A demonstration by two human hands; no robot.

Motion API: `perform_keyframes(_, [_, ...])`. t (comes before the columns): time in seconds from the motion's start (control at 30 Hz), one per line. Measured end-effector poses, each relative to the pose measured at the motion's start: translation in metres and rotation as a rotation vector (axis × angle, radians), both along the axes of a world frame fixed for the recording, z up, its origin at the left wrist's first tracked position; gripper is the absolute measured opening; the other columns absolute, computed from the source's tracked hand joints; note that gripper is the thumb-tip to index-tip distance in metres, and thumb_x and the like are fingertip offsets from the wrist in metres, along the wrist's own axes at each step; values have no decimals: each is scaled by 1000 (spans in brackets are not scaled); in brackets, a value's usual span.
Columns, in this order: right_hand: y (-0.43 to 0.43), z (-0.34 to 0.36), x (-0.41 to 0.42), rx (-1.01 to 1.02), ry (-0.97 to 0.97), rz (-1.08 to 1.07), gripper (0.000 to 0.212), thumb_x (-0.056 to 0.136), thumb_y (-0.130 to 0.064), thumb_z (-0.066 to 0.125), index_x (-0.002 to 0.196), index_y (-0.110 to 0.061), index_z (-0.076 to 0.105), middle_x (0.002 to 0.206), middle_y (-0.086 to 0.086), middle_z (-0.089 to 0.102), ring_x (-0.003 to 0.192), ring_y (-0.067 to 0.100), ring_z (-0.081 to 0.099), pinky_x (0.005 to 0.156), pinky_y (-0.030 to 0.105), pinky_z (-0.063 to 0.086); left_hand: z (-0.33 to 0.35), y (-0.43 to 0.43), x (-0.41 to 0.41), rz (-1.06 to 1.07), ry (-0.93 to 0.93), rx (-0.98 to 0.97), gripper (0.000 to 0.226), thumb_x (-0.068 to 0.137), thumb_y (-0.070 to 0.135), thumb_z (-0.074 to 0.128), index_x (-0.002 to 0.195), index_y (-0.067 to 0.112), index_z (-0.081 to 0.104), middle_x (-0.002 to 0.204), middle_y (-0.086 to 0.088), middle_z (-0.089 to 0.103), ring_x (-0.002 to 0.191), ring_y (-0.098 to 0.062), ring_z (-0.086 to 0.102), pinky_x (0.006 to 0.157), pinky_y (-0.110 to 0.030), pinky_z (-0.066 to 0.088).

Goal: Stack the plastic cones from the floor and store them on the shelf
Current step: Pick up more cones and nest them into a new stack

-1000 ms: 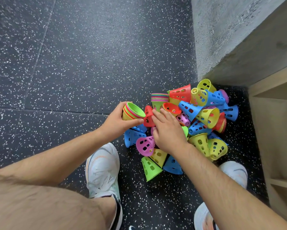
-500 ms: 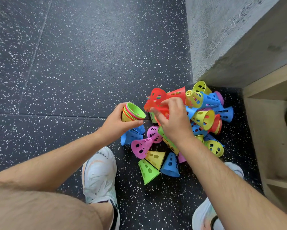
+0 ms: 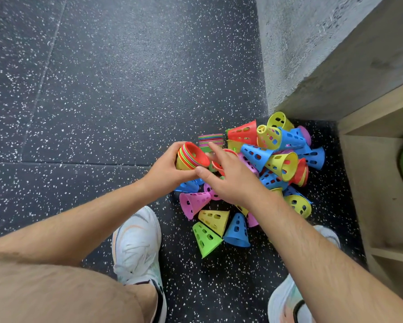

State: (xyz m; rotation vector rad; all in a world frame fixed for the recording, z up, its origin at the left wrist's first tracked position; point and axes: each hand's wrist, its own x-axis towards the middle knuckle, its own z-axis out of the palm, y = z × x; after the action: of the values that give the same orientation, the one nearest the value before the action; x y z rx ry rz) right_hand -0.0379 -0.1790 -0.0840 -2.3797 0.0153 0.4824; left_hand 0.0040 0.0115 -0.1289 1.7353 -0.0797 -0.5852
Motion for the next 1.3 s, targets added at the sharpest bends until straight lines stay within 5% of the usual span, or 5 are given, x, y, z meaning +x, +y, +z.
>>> perform_keyframes(0.2, [-15, -15, -2, -261, -141, -34, 26, 92, -37, 47, 107, -25, 63, 112, -9, 62, 120, 16, 48, 105, 41, 41, -3, -3, -6, -29, 12, 43, 70, 68, 31, 93, 127, 25, 55, 109, 6, 71, 94, 0, 69, 84, -18, 53])
perform_keyframes(0.4, [-14, -22, -6, -367, -53, -84, 31, 96, -38, 55, 124, -27, 62, 128, 1, 59, 132, 23, 42, 112, 43, 35, 0, -6, -8, -47, 32, 49, 70, 70, 29, 92, 128, 23, 54, 108, 7, 70, 89, 4, 68, 78, -15, 53])
perform_keyframes(0.67, [-9, -28, 10, -536, -78, -67, 24, 97, -32, 54, 106, -21, 72, 113, -3, 67, 115, 23, 47, 101, 40, 38, -1, -7, -9, -47, 38, 70, 68, 73, 25, 92, 129, 23, 54, 109, 5, 71, 89, 4, 69, 78, -15, 53])
perform_keyframes(1.03, [-11, -13, 15, -112, -535, -336, 15, 97, -19, 59, 105, -14, 70, 105, 1, 63, 101, 22, 57, 91, 32, 46, -2, -5, -6, -35, 46, 72, 66, 71, 29, 93, 125, 28, 55, 107, 7, 71, 89, 2, 69, 79, -19, 54])
perform_keyframes(1.3, [5, 2, 17, 83, -528, -330, 14, 96, -18, 64, 106, -16, 74, 105, -2, 62, 100, 9, 58, 90, 11, 41, 1, -1, -2, 3, 35, 60, 68, 72, 27, 93, 128, 26, 54, 108, 5, 71, 90, 0, 69, 80, -19, 52])
